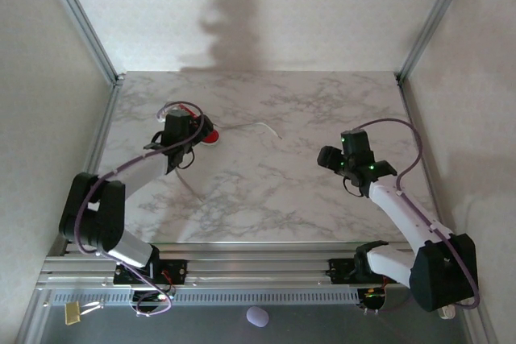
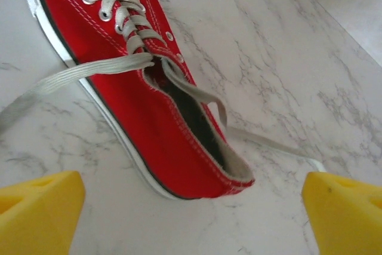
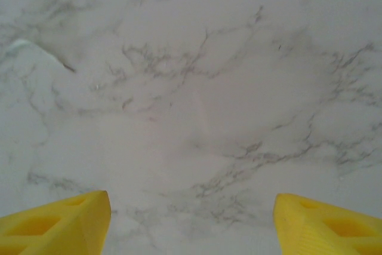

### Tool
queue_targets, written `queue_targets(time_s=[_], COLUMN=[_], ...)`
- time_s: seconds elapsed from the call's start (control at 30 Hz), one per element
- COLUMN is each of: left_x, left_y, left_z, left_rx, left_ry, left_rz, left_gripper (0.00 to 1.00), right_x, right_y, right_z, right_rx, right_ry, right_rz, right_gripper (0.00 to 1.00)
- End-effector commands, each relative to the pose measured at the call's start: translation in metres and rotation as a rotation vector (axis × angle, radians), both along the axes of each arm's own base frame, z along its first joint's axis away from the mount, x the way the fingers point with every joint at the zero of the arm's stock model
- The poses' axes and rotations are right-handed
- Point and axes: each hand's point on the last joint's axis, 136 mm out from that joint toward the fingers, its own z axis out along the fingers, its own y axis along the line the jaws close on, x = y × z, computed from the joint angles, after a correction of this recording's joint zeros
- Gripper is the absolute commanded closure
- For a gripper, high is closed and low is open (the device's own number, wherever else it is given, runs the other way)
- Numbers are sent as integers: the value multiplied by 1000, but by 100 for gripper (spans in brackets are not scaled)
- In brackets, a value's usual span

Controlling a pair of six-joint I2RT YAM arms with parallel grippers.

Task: Tie the shoes

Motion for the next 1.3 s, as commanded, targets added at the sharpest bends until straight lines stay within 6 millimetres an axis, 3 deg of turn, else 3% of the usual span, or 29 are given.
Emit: queue_targets(time_s=[0.0, 0.2, 0.7, 0.87, 1.07, 1.17, 1.27], left_x=[8, 23, 40, 41, 41, 41, 38], left_y=[-2, 1, 13, 10, 4, 1, -20], left_z=[-7, -33, -71, -74, -73, -68, -55], left_rx=[-40, -53, 2, -7, 12, 29, 11], left_ry=[58, 142, 233, 232, 223, 209, 178], left_rz=[33, 64, 86, 70, 1, -44, -142], left_gripper=[17, 36, 48, 63, 99, 100, 100], right_x=[-4, -9, -25, -24, -23, -23, -22], right_y=[-4, -3, -11, -11, -11, -17, -18], right_z=[4, 26, 40, 40, 47, 51, 52], right_rx=[-19, 36, 19, 20, 41, 18, -4], right_ry=[3, -56, -75, -77, -108, -152, -159], right_rz=[-22, -36, -34, -36, -50, -61, -46], right_gripper=[28, 27, 26, 26, 27, 27, 27])
